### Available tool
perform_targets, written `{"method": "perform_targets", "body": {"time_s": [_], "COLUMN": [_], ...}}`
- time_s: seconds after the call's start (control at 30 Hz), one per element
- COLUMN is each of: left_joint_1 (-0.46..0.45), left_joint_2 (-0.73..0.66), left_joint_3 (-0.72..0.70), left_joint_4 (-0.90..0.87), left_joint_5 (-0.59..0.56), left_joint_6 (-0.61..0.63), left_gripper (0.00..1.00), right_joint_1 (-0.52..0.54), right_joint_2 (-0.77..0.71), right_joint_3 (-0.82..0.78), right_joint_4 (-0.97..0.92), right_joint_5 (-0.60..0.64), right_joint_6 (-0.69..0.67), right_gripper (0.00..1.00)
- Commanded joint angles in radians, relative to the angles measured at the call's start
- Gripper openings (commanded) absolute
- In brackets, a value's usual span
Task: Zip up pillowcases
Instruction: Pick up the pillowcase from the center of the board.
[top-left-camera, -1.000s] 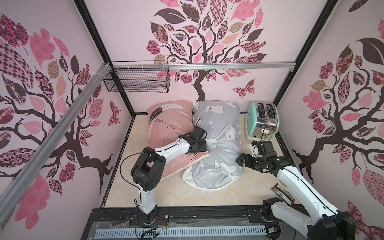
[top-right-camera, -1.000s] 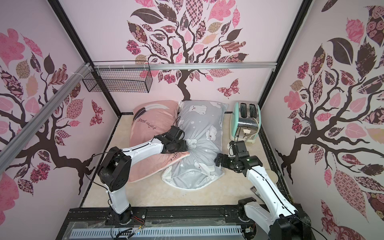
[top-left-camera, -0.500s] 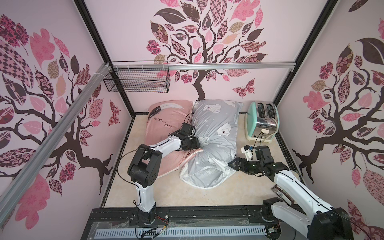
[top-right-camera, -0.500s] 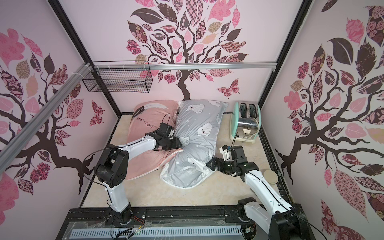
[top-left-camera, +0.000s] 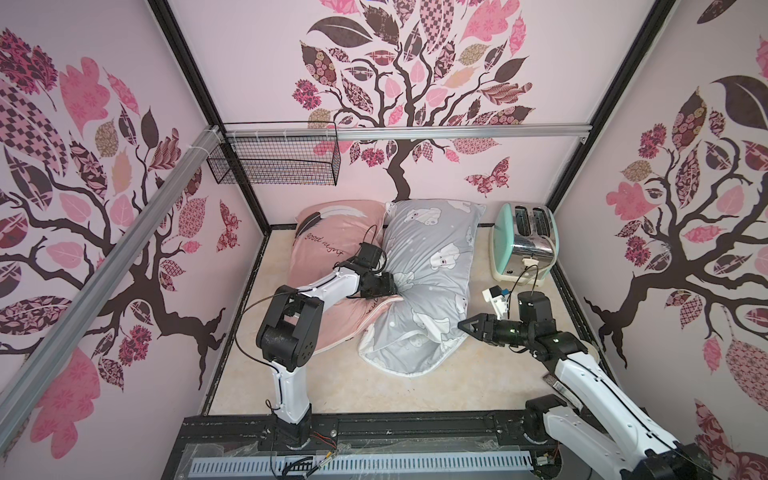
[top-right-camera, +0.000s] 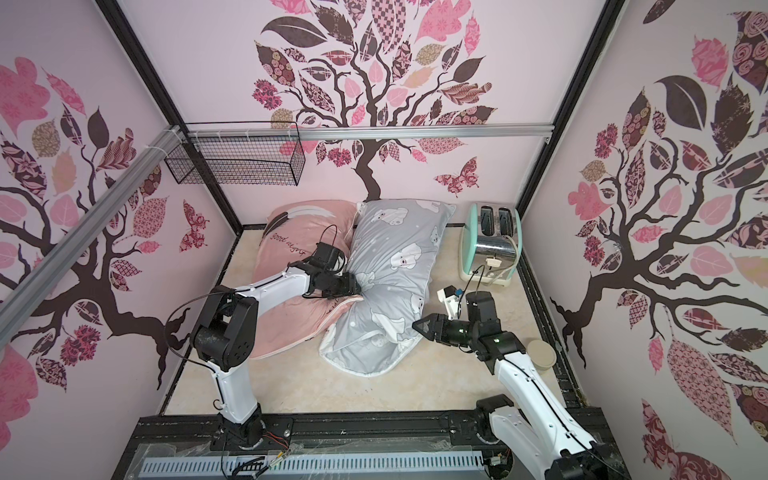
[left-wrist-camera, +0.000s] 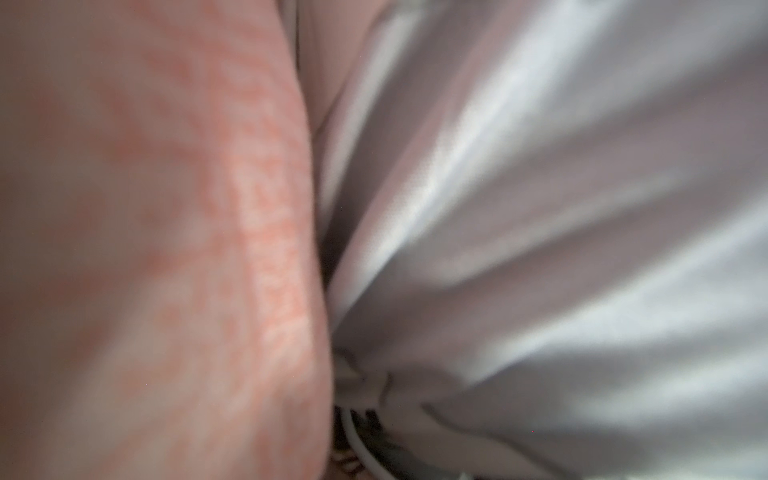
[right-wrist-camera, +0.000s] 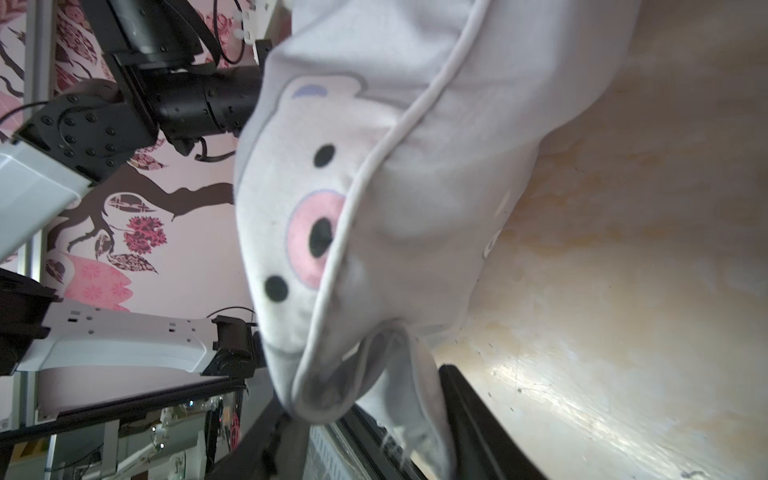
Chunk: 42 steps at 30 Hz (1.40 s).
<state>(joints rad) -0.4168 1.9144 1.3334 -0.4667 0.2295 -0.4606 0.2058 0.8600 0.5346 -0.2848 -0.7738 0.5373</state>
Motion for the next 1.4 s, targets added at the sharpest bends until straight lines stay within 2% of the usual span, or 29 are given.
{"method": "perform_targets", "body": {"time_s": [0.0, 0.07, 0.3, 0.47, 0.53, 0.63, 0.7, 0.83, 0.93, 1.0, 1.07, 1.13, 1.23, 1.37], "left_joint_1": [0.113, 0.113, 0.113, 0.113, 0.113, 0.113, 0.113, 0.09, 0.019, -0.055, -0.14, -0.214, -0.329, -0.449], "left_joint_2": [0.088, 0.087, 0.1, 0.064, 0.032, -0.057, -0.135, -0.347, -0.512, -0.591, -0.642, -0.682, -0.691, -0.621], "left_joint_3": [-0.01, -0.002, 0.036, 0.036, 0.034, 0.034, 0.034, 0.008, -0.061, -0.129, -0.229, -0.361, -0.503, -0.564], "left_joint_4": [-0.004, -0.007, -0.03, -0.036, -0.057, -0.091, -0.117, -0.194, -0.228, -0.234, -0.198, -0.039, 0.228, 0.49], "left_joint_5": [-0.304, -0.302, -0.296, -0.288, -0.288, -0.286, -0.277, -0.272, -0.281, -0.26, -0.157, -0.036, 0.059, 0.094], "left_joint_6": [0.04, 0.041, 0.044, 0.044, 0.049, 0.062, 0.07, 0.063, 0.034, -0.005, -0.085, -0.193, -0.368, -0.528], "left_gripper": [0.59, 0.59, 0.58, 0.59, 0.62, 0.69, 0.76, 0.81, 0.78, 0.75, 0.71, 0.65, 0.58, 0.56], "right_joint_1": [-0.006, -0.006, -0.006, -0.006, -0.006, -0.003, 0.014, 0.14, 0.282, 0.422, 0.576, 0.66, 0.659, 0.657], "right_joint_2": [-0.022, -0.03, -0.07, -0.088, -0.09, -0.087, -0.092, -0.091, -0.062, -0.024, 0.044, 0.1, 0.107, 0.082], "right_joint_3": [-0.029, -0.046, -0.072, -0.045, -0.031, -0.015, 0.012, 0.103, 0.172, 0.225, 0.289, 0.332, 0.321, 0.272], "right_joint_4": [0.011, 0.002, -0.012, -0.061, -0.08, -0.097, -0.122, -0.213, -0.288, -0.338, -0.394, -0.445, -0.435, -0.319], "right_joint_5": [-0.04, -0.051, -0.087, -0.03, -0.012, 0.006, 0.048, 0.261, 0.501, 0.693, 0.873, 0.971, 0.983, 0.865], "right_joint_6": [0.038, 0.038, 0.058, 0.023, 0.008, -0.003, -0.022, -0.062, -0.058, -0.041, -0.019, -0.001, 0.016, 0.067], "right_gripper": [0.45, 0.44, 0.29, 0.14, 0.1, 0.01, 0.0, 0.0, 0.0, 0.0, 0.0, 0.0, 0.0, 0.0]}}
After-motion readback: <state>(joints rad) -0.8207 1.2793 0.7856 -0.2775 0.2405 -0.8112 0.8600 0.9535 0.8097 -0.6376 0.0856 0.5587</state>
